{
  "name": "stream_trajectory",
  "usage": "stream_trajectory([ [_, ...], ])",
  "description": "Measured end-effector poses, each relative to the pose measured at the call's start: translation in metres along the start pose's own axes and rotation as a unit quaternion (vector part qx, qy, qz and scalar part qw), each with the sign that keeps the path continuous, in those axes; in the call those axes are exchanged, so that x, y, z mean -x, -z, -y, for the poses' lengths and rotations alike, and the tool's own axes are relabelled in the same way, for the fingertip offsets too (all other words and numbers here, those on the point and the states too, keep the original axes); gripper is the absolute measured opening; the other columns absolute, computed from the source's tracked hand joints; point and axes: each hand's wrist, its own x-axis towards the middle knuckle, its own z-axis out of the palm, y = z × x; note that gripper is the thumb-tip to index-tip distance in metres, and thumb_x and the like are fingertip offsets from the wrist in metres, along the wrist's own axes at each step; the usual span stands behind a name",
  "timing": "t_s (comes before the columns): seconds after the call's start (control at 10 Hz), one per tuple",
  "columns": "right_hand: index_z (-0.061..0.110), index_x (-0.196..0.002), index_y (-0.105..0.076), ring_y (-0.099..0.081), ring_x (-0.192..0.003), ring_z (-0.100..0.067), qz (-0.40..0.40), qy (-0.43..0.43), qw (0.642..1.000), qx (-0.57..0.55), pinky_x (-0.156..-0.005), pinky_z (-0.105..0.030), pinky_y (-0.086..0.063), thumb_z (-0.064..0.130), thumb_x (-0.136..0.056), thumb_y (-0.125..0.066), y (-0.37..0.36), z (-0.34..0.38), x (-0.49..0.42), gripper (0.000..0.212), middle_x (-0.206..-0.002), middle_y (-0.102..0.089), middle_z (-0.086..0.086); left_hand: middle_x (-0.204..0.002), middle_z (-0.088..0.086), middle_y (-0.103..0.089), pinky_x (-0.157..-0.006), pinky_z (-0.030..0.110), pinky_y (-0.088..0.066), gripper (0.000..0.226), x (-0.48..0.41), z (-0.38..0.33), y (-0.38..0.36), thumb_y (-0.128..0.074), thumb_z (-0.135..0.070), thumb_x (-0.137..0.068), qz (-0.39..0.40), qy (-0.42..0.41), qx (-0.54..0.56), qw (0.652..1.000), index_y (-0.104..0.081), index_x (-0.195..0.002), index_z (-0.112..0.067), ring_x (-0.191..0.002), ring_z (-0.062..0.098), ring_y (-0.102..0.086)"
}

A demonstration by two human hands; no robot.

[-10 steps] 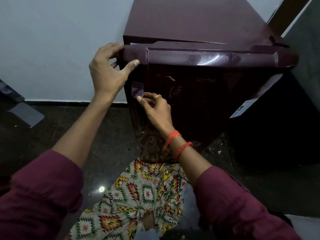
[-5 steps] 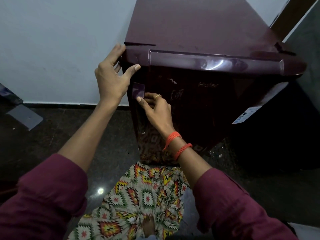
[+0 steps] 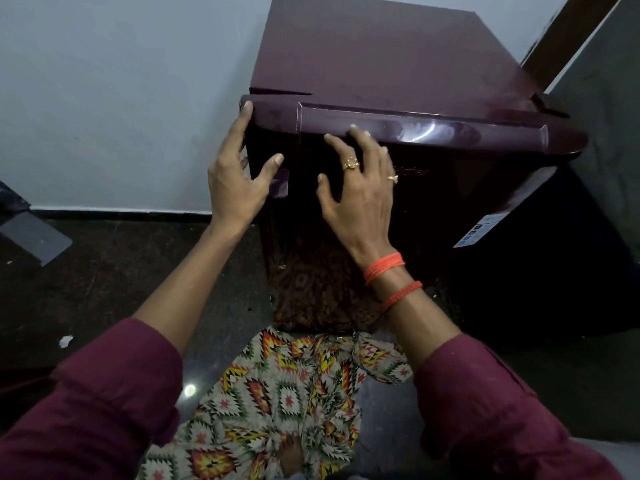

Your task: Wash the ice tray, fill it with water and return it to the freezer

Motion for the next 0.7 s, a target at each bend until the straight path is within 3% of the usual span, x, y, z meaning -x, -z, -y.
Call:
stream_trajectory([
  [0.1, 0.024, -0.145, -0.049, -0.032, -0.147, -0.027, 0.013, -0.001, 0.997, 0.071, -0.122, -0.051, -0.019, 0.035, -0.089, -0.059, 0.007, -0.022, -0.010, 0.058, -0.156, -0.040, -0.008, -0.157, -0.007, -0.041, -0.100, 0.035, -0.054, 0.085, 0.006, -0.004, 0.002, -0.077, -0.029, -0.085, 0.008, 0.011, -0.011, 1.000, -0.030, -0.156, -0.026, -0.139, 0.010, -0.046],
  [0.3, 0.031, -0.152, -0.039, -0.022, -0.151, -0.025, 0.036, -0.031, 0.994, 0.098, -0.125, -0.048, -0.012, 0.040, -0.093, -0.052, 0.026, -0.058, -0.012, 0.061, -0.162, -0.030, -0.004, -0.159, -0.012, -0.036, -0.094, 0.028, -0.057, 0.092, 0.013, -0.010, 0.007, -0.079, -0.028, -0.084, 0.023, 0.039, -0.023, 0.999, -0.024, -0.157, -0.033, -0.139, 0.014, -0.046],
  [0.6, 0.027, -0.158, -0.023, -0.004, -0.155, -0.028, 0.071, -0.014, 0.996, 0.048, -0.126, -0.049, -0.006, 0.038, -0.094, -0.055, 0.028, -0.070, -0.001, 0.073, -0.167, -0.011, -0.009, -0.157, -0.011, -0.039, -0.086, 0.024, -0.058, 0.095, 0.024, -0.031, 0.000, -0.081, -0.030, -0.082, 0.005, 0.089, -0.063, 0.994, -0.023, -0.157, -0.035, -0.137, 0.017, -0.049],
  [0.7, 0.023, -0.157, -0.027, -0.004, -0.155, -0.032, 0.059, -0.014, 0.998, 0.006, -0.126, -0.049, -0.007, 0.037, -0.093, -0.056, 0.026, -0.066, 0.002, 0.073, -0.167, -0.011, -0.014, -0.156, -0.010, -0.041, -0.093, 0.032, -0.056, 0.085, 0.033, -0.038, 0.001, -0.079, -0.036, -0.083, -0.008, 0.106, -0.085, 0.991, -0.032, -0.155, -0.034, -0.133, 0.020, -0.053],
])
